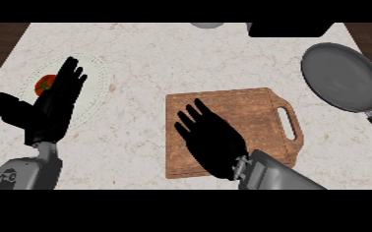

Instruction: Pick the bell pepper from the cutting board and place it in the pan

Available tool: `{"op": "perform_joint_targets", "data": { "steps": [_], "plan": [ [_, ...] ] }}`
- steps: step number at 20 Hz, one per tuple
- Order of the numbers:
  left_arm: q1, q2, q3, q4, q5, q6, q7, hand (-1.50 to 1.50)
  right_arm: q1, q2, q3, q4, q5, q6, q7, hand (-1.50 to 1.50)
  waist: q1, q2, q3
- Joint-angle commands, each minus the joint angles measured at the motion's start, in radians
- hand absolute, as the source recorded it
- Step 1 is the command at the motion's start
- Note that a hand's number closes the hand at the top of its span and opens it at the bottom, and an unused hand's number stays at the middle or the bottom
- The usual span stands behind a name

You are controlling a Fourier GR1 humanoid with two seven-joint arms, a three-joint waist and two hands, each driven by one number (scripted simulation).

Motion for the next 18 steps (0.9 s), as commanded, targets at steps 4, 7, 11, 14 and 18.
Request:
{"op": "perform_joint_targets", "data": {
  "steps": [4,7,11,14,18],
  "plan": [
    [0.052,-0.020,-0.011,-0.082,-0.033,-0.005,0.047,0.00,-0.060,0.068,-0.052,0.151,0.079,-0.014,-0.080,-1.50,0.005,-0.001,0.000],
    [0.028,-0.020,0.028,-0.040,-0.031,-0.021,0.009,0.00,0.027,0.026,-0.021,0.199,0.134,-0.132,-0.119,-1.50,0.001,0.000,0.000],
    [-0.011,0.031,0.101,-0.001,0.021,-0.090,0.030,0.00,0.025,0.037,-0.066,0.205,0.150,-0.144,-0.156,-1.50,-0.001,0.000,0.000],
    [-0.048,-0.070,0.007,0.014,-0.078,0.006,0.029,0.00,0.030,0.148,-0.067,0.299,0.173,-0.185,-0.136,-1.50,-0.003,0.001,0.000],
    [-0.025,-0.051,0.050,0.031,-0.050,-0.060,0.009,0.00,0.034,0.107,-0.120,0.311,0.201,-0.178,-0.231,-1.50,-0.002,0.000,0.000]
  ]
}}
